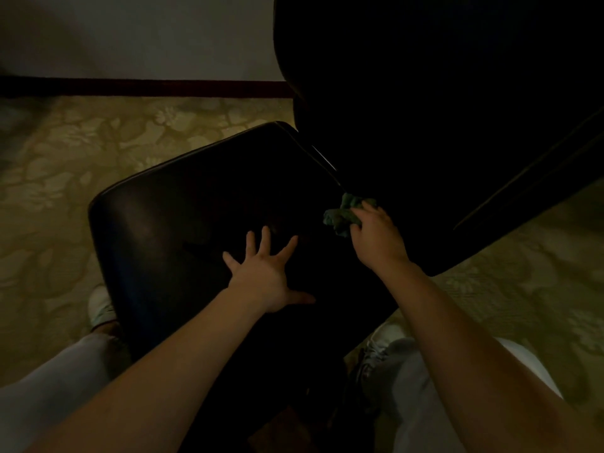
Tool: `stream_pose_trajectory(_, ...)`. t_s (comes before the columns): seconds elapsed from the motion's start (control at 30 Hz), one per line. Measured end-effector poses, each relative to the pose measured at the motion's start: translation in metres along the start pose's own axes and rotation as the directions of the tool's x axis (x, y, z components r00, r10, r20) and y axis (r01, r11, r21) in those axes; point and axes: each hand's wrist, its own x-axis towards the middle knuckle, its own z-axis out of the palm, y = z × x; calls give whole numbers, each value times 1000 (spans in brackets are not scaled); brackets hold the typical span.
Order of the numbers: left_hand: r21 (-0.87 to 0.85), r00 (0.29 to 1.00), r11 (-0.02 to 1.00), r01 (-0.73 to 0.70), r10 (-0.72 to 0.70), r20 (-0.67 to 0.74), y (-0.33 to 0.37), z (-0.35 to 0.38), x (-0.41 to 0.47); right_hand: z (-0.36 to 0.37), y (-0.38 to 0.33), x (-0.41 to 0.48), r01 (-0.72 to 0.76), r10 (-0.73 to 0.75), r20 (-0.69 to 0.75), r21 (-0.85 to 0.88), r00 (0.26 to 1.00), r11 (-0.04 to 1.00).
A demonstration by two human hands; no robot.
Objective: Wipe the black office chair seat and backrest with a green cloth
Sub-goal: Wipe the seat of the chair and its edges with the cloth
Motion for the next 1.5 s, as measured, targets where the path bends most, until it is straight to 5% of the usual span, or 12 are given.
stream_pose_trajectory(0.8,-26,998,998,57,-56,19,12,-4,-1,-8,-3,7,18,-18,16,32,1000,999)
stream_pose_trajectory(1.03,232,996,973,23,-3,-87,12,-29,-1,-11,5,-1,-10,8,71,33,997,999)
stream_pose_trajectory(1.13,166,990,986,32,-9,-138,-1,-42,8,-11,5,1,-22,19,76,35,997,999)
stream_pose_trajectory(1.27,10,995,995,98,-99,16,-15,-45,22,-10,7,8,-9,4,90,49,996,999)
stream_pose_trajectory(1.5,-14,993,993,117,-117,26,-15,-36,28,-5,-5,28,6,-9,52,48,999,999)
